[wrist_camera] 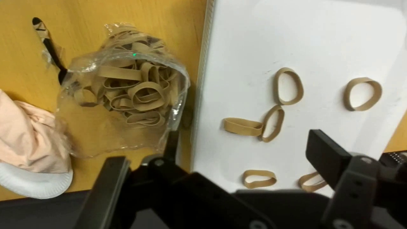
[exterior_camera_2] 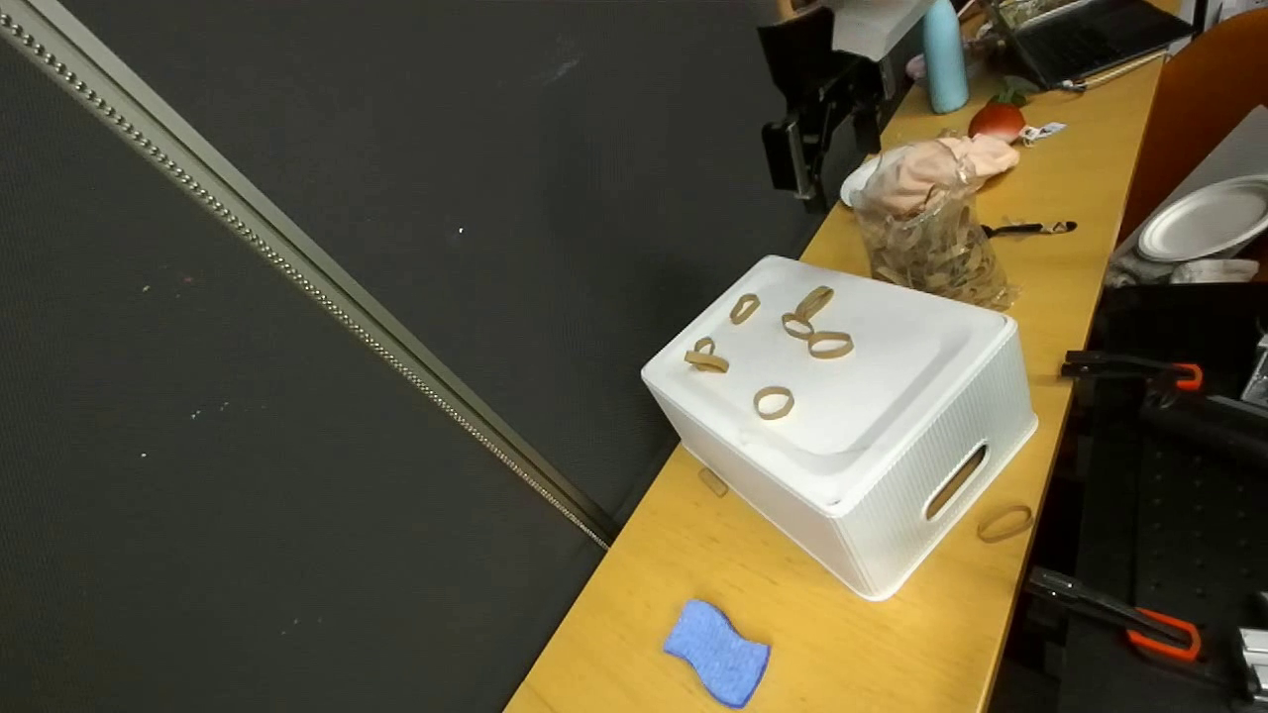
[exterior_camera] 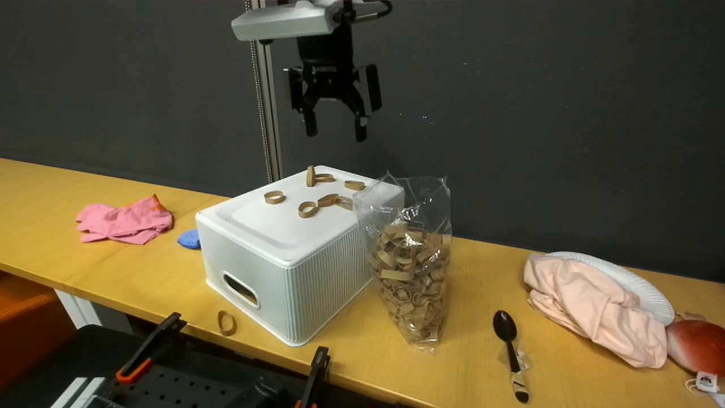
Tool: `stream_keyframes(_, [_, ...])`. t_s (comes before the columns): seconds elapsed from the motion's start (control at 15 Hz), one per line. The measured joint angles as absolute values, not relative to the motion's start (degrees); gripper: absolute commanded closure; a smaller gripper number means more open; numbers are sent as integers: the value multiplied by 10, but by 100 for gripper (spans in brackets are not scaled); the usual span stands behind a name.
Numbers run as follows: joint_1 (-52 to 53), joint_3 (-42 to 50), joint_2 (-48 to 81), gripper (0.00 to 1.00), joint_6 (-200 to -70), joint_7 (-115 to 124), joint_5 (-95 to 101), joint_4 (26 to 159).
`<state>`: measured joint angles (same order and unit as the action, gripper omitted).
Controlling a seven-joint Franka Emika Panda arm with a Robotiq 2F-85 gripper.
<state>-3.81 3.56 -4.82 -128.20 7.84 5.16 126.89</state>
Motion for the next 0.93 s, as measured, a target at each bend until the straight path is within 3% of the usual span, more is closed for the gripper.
stream_keyframes(0.93, [-13,9,149,0,-1364,31,-9,1187])
